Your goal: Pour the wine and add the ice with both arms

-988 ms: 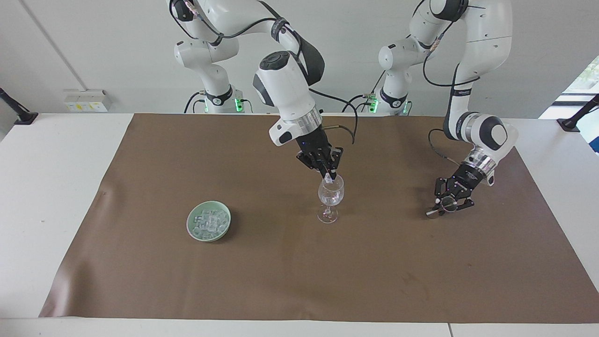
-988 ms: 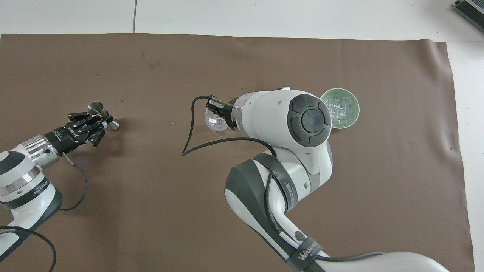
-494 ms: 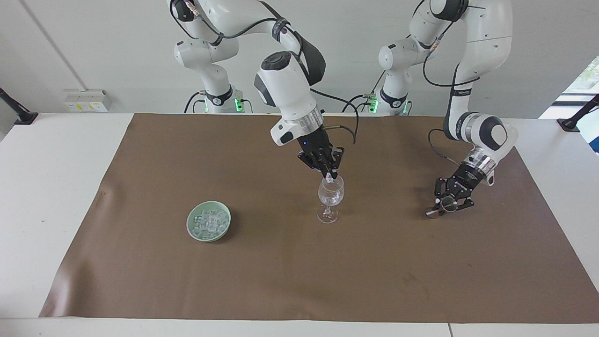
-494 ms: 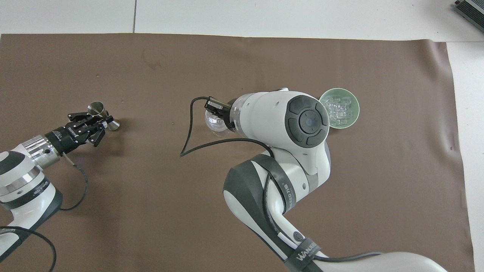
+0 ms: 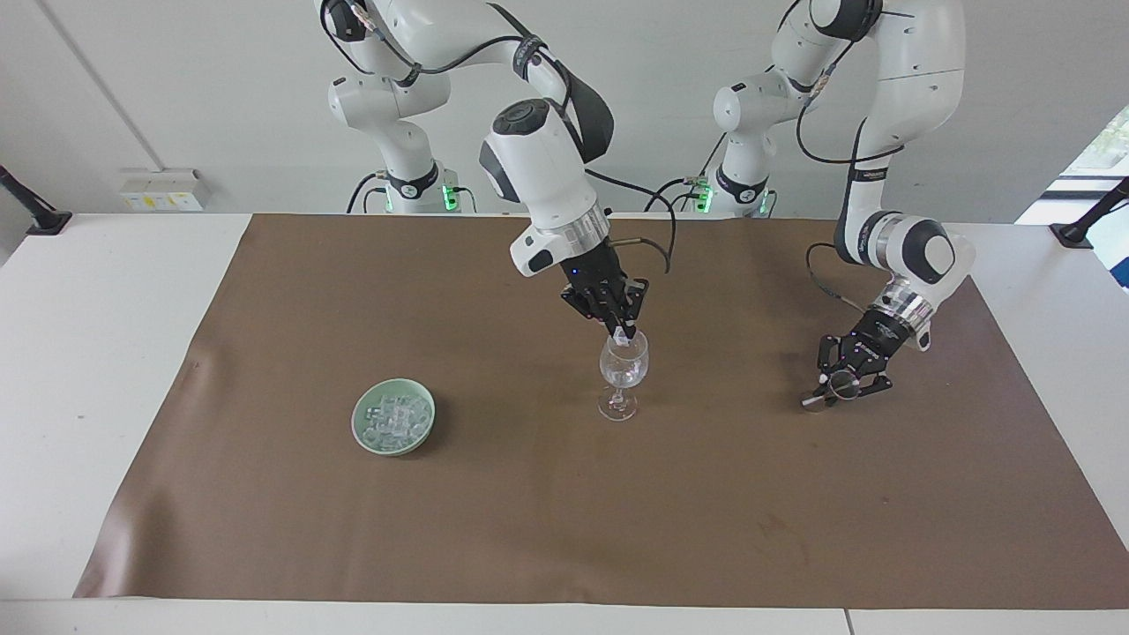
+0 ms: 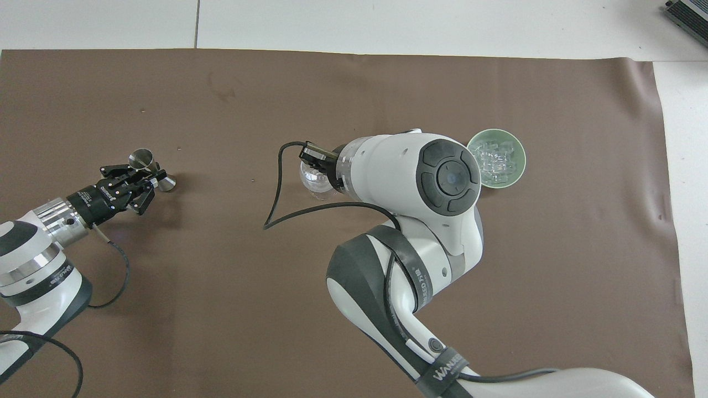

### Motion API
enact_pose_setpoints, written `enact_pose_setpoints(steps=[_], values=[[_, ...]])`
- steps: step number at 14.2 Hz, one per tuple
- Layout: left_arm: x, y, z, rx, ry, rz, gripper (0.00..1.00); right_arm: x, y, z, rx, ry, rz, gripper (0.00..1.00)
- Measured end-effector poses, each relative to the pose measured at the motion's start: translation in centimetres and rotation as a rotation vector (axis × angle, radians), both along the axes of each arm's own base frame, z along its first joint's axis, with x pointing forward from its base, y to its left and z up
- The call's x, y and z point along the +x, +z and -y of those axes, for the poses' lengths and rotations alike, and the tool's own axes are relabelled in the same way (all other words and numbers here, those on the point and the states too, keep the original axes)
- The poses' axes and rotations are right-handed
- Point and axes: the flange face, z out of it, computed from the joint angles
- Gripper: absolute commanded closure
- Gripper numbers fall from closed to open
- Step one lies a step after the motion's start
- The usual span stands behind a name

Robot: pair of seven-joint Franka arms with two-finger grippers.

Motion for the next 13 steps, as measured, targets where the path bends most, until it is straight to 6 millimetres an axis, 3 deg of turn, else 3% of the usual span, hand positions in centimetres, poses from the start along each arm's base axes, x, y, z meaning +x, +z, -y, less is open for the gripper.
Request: enact_pose_setpoints(steps=[7, 8, 9, 10, 13], values=[[0.0, 0.0, -0.01, 0.002, -0.002, 0.003, 0.47, 0.04, -0.04, 0.05, 0.002, -0.009, -0.004, 0.64], [0.0, 0.0, -0.01, 0.003, -0.002, 0.003, 0.41, 0.04, -0.05, 0.05, 0.003, -0.014, -0.006, 0.64], [0.0, 0.0, -0.01, 0.003, -0.002, 0.003, 0.24, 0.04, -0.05, 0.05, 0.004, -0.018, -0.008, 0.64], [0.0, 0.0, -0.01, 0.003, -0.002, 0.004, 0.0, 0.04, -0.05, 0.05, 0.005, -0.019, -0.009, 0.64], [-0.01, -0.01, -0.05, 0.008, -0.005, 0.008, 0.0, 0.02, -0.27, 0.23, -0.006, -0.017, -0.027, 0.64]])
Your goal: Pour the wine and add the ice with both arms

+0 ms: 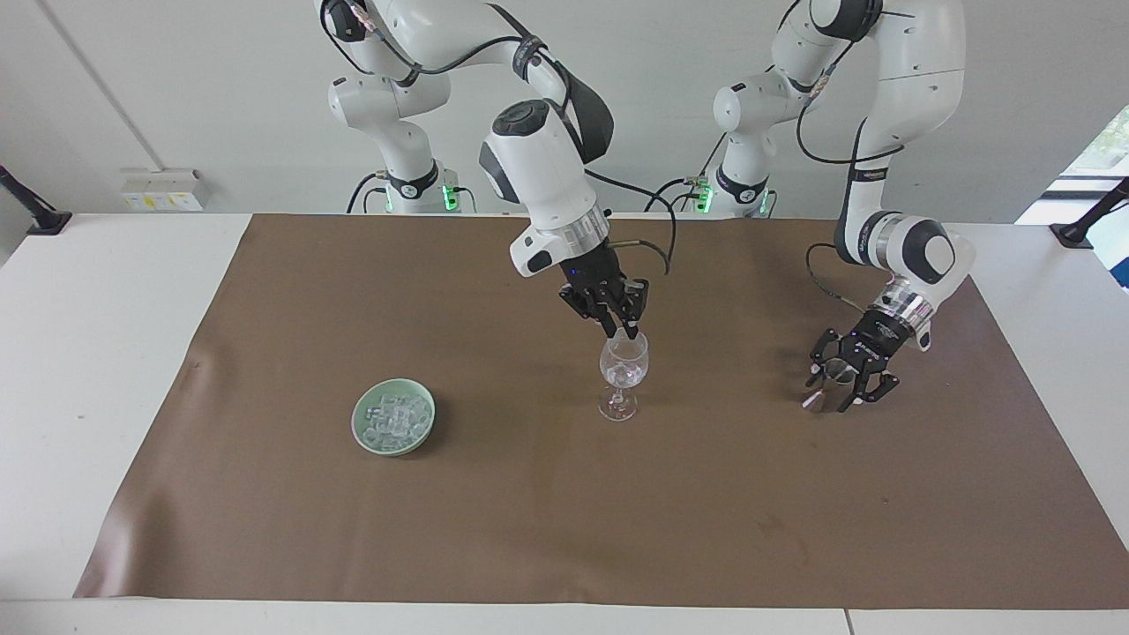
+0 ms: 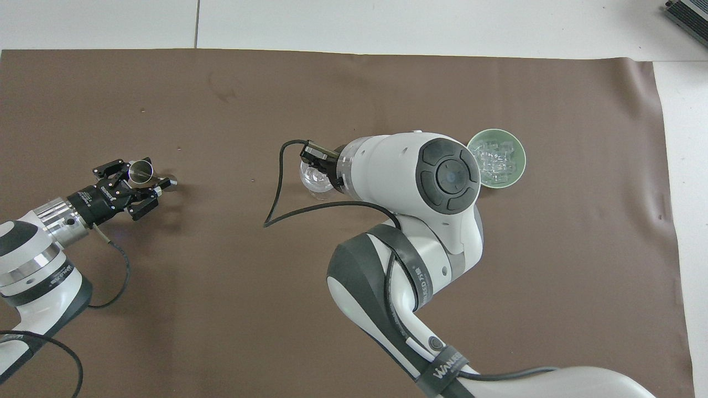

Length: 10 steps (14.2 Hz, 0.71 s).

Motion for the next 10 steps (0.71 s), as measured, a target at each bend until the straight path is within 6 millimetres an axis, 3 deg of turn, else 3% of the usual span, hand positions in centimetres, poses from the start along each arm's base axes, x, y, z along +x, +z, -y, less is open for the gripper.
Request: enact_pose_setpoints(steps=[2, 4, 7, 10], values=[[-0.1, 0.0, -0.1, 0.02, -0.018, 0.006, 0.0, 0.1, 0.0, 0.6, -0.029, 0.005, -0.039, 0.63], [-0.1, -0.1, -0.3, 0.036, -0.034, 0.012, 0.0, 0.1, 1.5, 2.1, -0.054, 0.005, -0.067, 0.62], [-0.4, -0.4, -0.3, 0.076, -0.078, 0.024, 0.0, -0.4, 5.5, 6.1, -0.107, 0.036, -0.097, 0.61], [-0.8, -0.4, -1.3, 0.127, -0.127, 0.019, 0.0, -0.9, 8.7, 11.5, -0.161, 0.099, -0.118, 0.57]])
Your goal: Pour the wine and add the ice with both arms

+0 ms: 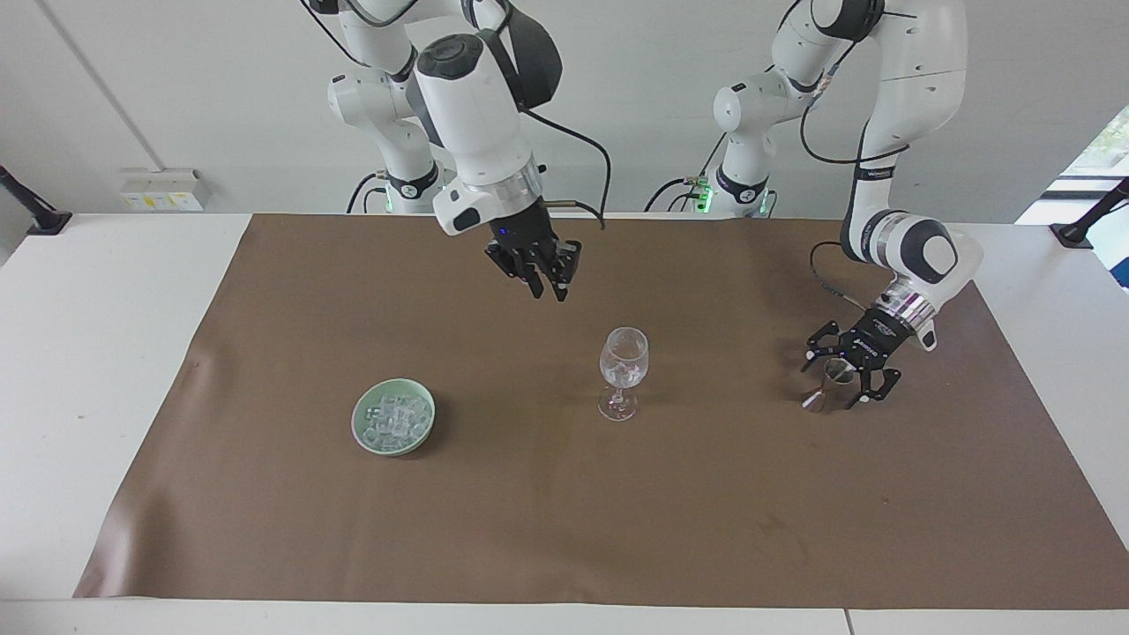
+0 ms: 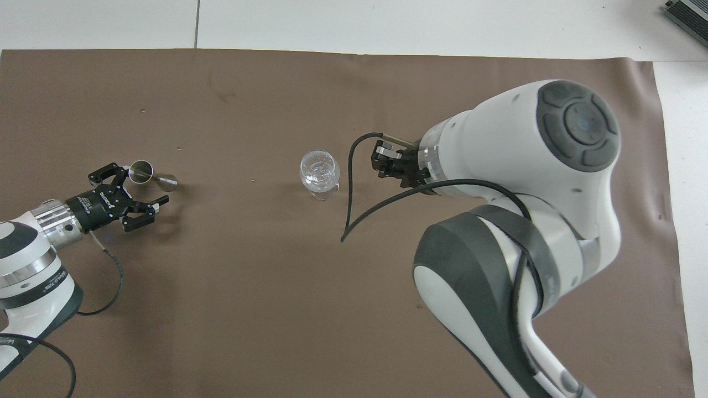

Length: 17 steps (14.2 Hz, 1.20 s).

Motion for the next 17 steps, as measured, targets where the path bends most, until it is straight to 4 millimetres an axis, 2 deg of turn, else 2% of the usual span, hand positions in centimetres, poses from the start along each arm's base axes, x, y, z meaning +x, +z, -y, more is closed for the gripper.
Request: enact_pose_setpoints(steps=[3, 4, 6, 10, 14, 17], values=[[-0.4, 0.6, -1.9, 0.064, -0.044, 0.003, 0.0, 0.1, 2.4, 6.0, -0.035, 0.079, 0.005, 0.52], [-0.6, 1.2, -2.6, 0.095, -0.066, 0.009, 0.0, 0.0, 2.8, 7.8, -0.046, 0.11, 0.0, 0.43], [-0.8, 2.9, -3.8, 0.176, -0.128, 0.024, 0.0, -0.2, 3.4, 11.1, -0.063, 0.159, -0.017, 0.0], [-1.3, 6.7, -6.0, 0.341, -0.29, 0.047, 0.0, -1.7, 4.8, 16.9, -0.091, 0.252, -0.069, 0.0], [-0.6, 11.6, -9.2, 0.496, -0.462, 0.084, 0.0, -2.6, 6.0, 21.6, -0.134, 0.232, -0.084, 0.0], [0.5, 14.7, -9.4, 0.621, -0.588, 0.142, 0.0, -2.6, 6.0, 25.7, -0.173, 0.286, -0.078, 0.0]])
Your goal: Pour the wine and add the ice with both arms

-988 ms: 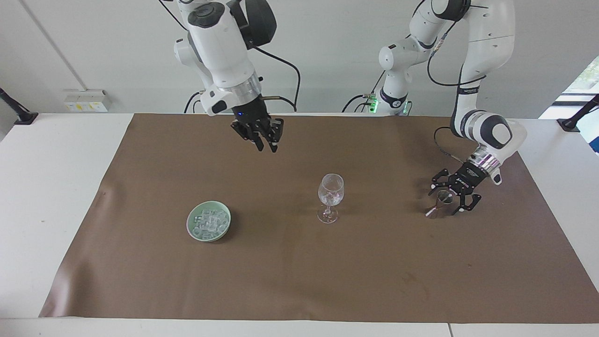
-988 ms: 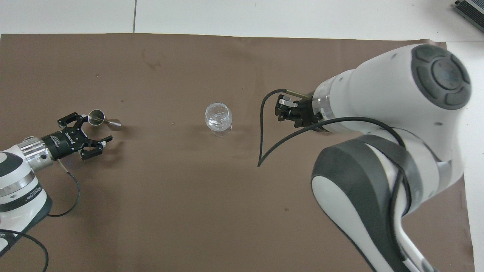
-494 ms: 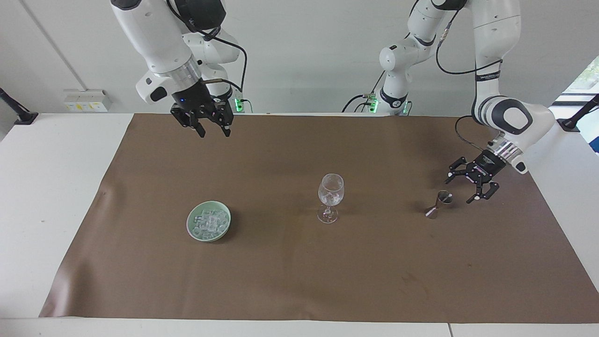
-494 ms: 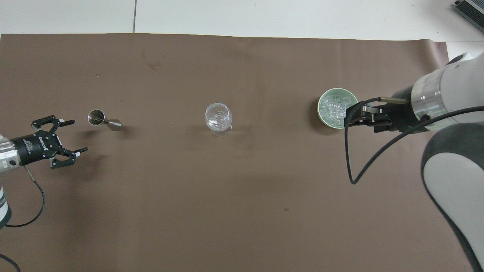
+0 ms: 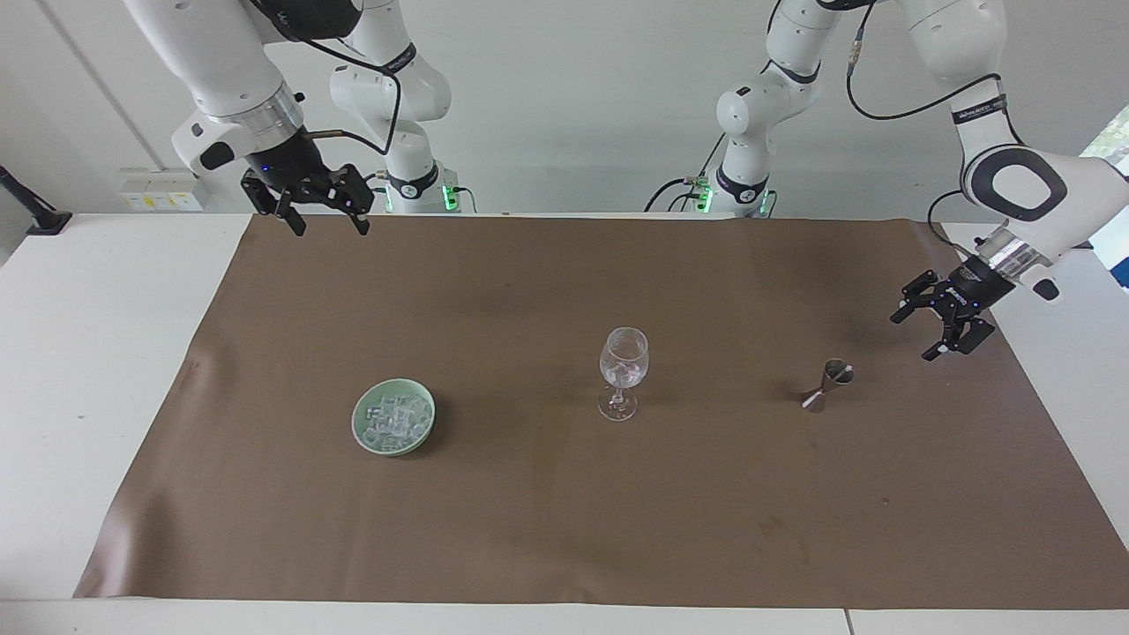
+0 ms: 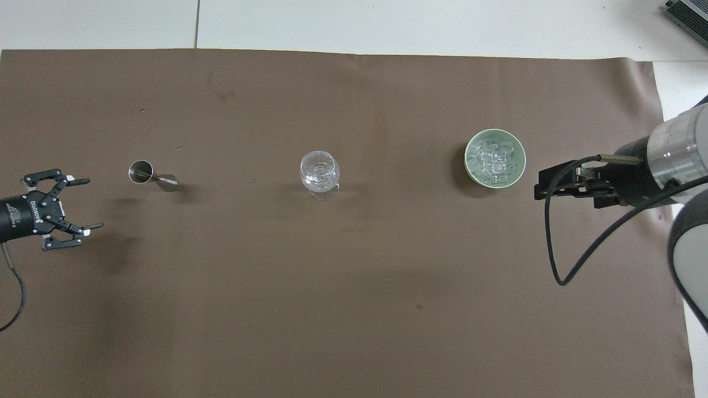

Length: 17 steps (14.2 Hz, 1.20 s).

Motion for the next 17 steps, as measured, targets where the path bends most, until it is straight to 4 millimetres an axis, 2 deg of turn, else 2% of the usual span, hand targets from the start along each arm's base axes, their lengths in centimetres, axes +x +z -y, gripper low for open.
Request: enact_pose_setpoints(steps=[2, 4, 6, 9, 15, 17], values=[[0.7, 2.2, 0.9, 0.076, -0.096, 0.036, 0.0, -0.6, 0.2, 3.2, -0.011, 0.008, -0.01, 0.0], [1.7, 4.4, 2.7, 0.156, -0.21, 0.06, 0.0, -1.9, 1.0, 6.6, -0.01, -0.003, -0.021, 0.0], [2.9, 7.1, 5.0, 0.236, -0.34, 0.069, 0.0, -2.8, 1.8, 8.4, -0.007, -0.024, -0.015, 0.0], [3.9, 10.3, 7.6, 0.329, -0.533, 0.094, 0.0, -2.8, 1.9, 7.7, -0.008, -0.011, -0.014, 0.0], [3.9, 14.0, 9.5, 0.389, -0.884, 0.154, 0.0, -2.4, 2.0, 5.9, -0.039, 0.03, -0.005, 0.0], [4.0, 15.1, 11.8, 0.432, -0.977, 0.143, 0.0, -2.4, 2.0, 5.7, -0.04, 0.033, -0.004, 0.0]])
